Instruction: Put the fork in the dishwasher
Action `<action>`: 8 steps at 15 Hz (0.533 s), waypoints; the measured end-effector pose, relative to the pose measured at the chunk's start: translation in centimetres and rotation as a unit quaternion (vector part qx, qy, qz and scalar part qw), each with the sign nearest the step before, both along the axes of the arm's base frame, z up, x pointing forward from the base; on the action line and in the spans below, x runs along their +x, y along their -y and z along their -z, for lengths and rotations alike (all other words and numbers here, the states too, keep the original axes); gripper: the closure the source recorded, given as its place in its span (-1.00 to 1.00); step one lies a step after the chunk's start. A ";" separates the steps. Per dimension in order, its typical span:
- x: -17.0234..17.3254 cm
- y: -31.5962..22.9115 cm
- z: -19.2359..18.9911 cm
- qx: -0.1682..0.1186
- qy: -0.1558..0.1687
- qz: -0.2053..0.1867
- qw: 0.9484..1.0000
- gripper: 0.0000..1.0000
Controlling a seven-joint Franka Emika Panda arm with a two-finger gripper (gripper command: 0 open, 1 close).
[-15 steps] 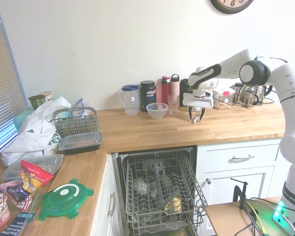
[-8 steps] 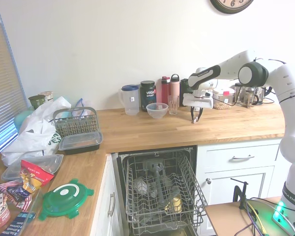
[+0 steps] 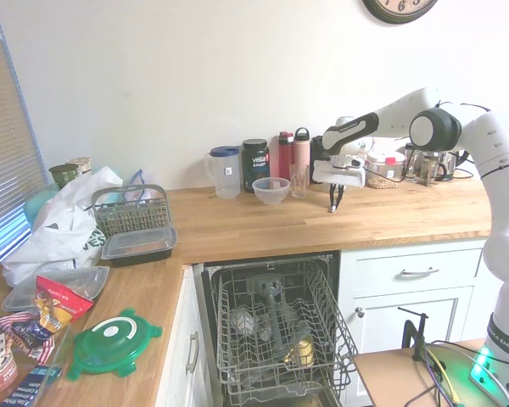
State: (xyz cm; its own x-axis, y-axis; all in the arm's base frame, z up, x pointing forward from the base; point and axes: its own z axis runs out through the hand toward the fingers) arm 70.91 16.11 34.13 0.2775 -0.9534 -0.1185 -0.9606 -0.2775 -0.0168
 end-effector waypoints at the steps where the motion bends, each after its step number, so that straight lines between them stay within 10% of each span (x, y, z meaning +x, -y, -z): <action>1: -0.1 -0.3 0.0 0.003 0.004 0.000 1.000 1.00; 8: -6.8 -7.5 -3.9 0.005 0.072 -0.046 0.996 1.00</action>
State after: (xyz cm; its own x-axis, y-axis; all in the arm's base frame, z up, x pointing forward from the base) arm 64.12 23.64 38.06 0.3788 -0.9220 -0.0802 -0.9183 -0.3637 -0.1561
